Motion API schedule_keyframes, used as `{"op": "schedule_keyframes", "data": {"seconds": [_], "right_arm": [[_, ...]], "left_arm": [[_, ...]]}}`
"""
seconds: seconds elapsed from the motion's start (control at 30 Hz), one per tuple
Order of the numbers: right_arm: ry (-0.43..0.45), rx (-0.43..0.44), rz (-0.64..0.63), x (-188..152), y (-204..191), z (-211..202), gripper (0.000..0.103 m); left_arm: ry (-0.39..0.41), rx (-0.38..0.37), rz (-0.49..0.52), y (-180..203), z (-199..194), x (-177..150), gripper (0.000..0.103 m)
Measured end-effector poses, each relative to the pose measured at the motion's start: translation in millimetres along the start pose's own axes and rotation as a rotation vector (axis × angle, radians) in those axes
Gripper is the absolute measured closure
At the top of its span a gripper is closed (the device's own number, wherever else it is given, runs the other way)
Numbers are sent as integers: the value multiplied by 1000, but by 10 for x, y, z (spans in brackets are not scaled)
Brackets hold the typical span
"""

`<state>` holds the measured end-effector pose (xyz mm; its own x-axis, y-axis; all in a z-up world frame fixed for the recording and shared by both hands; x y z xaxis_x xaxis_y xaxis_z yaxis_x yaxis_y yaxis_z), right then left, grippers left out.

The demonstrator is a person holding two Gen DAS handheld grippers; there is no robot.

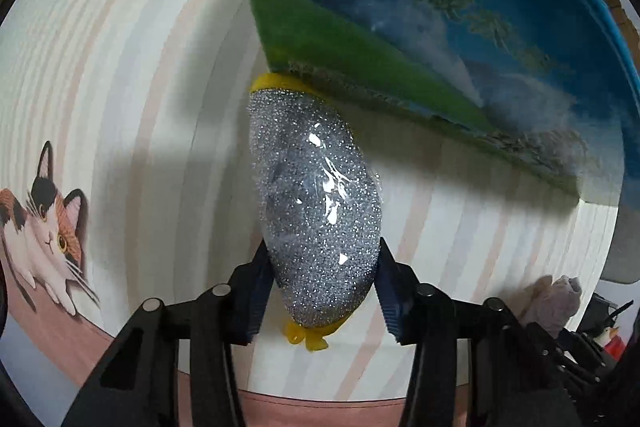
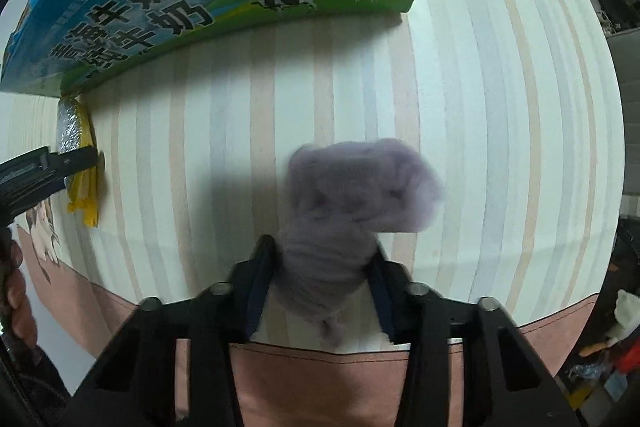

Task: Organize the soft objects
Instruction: 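Grasp the silver scrubber with the left gripper while the right lifts the lavender cloth, then drop the scrubber into the box with the left gripper while the right drops the cloth there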

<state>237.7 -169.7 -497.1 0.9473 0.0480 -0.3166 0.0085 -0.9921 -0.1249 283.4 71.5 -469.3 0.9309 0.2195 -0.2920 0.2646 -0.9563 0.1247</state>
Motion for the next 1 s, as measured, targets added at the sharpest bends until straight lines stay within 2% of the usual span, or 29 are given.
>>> {"op": "schedule_keyframes", "data": {"seconds": [0.1,0.23,0.3,0.33,0.47,0.6,0.67,0.7,0.8,1.0], "right_arm": [[7,22,-21,-83,-24,-66,64],[22,87,-54,-184,-120,-252,64],[38,138,-79,-244,-195,-414,64],[47,155,-89,-269,-203,-481,64],[90,271,-129,-397,-306,-895,64],[155,375,-159,-392,-394,-1419,64],[192,414,-183,-298,-469,-1697,64],[210,422,-194,-229,-533,-1803,64],[259,436,-198,144,-684,-2024,64],[217,478,-173,952,-1073,-1932,64]], "left_arm": [[-15,-27,-10,-7,54,-138,62],[-5,-60,4,23,-91,-399,62],[8,-90,30,125,-271,-544,62],[23,-125,58,226,-440,-629,62],[104,-179,168,581,-1093,-750,62],[153,-184,256,720,-1772,-553,62],[174,-146,275,787,-2033,-309,62],[194,-103,280,807,-2138,-153,62],[192,-30,261,873,-2241,342,62],[85,100,246,889,-2050,1051,62]]}}
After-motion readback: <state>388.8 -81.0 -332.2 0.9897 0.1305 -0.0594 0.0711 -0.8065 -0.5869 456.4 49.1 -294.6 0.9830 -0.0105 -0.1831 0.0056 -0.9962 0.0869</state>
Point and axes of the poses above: each gripper's, at about its wrist camera, not at the fingertips, and z roughly the way its jaws point, y to its right, x to its top, the point moved 4 cm from there along z, roughly the way its jaws point, and after that the axes turned 14 degrees about -y, right-handed, at the moved point
